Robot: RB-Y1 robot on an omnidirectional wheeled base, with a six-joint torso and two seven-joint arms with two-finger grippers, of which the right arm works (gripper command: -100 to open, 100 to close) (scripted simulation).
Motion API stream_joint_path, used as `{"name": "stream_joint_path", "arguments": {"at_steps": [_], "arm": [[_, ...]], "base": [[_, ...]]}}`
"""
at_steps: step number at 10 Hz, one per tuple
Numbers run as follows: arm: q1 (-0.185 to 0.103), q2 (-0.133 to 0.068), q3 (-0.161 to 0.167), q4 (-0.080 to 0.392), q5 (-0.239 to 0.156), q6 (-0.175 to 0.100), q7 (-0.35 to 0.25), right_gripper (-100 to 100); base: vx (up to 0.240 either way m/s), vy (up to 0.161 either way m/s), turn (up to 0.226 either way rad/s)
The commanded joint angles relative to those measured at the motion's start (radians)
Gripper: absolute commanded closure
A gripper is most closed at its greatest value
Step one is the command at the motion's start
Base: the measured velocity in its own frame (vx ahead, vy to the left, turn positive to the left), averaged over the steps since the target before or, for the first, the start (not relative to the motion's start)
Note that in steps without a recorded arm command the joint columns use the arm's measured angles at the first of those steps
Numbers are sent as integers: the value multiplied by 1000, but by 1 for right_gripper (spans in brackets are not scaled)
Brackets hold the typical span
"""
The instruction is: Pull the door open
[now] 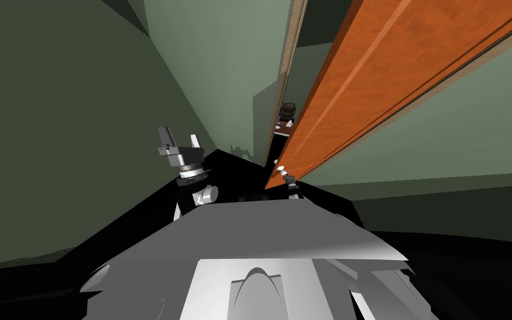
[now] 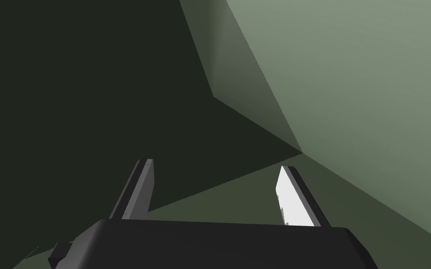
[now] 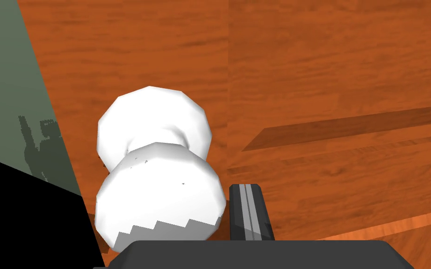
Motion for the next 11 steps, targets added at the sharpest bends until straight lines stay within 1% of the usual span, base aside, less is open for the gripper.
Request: {"name": "stream_joint_path", "arguments": {"at_steps": [1,3,6,8,10,11], "arm": [[7,-2,33,-2,17,-30,-19,-100],[11,-7,50,-4,27,-47,-31,-100],[18,-16,76,-7,41,-74,-48,-100],[18,-16,76,-7,41,-74,-48,-100],[22,-21,93,-9,50,-90,-59,-100],[22,-21,93,-9,50,-90,-59,-100]], "base": [[-199,-71,139],[-163,-81,77],[-97,-53,52],[-38,-36,23],[-37,-35,43],[-48,-38,28]]}}
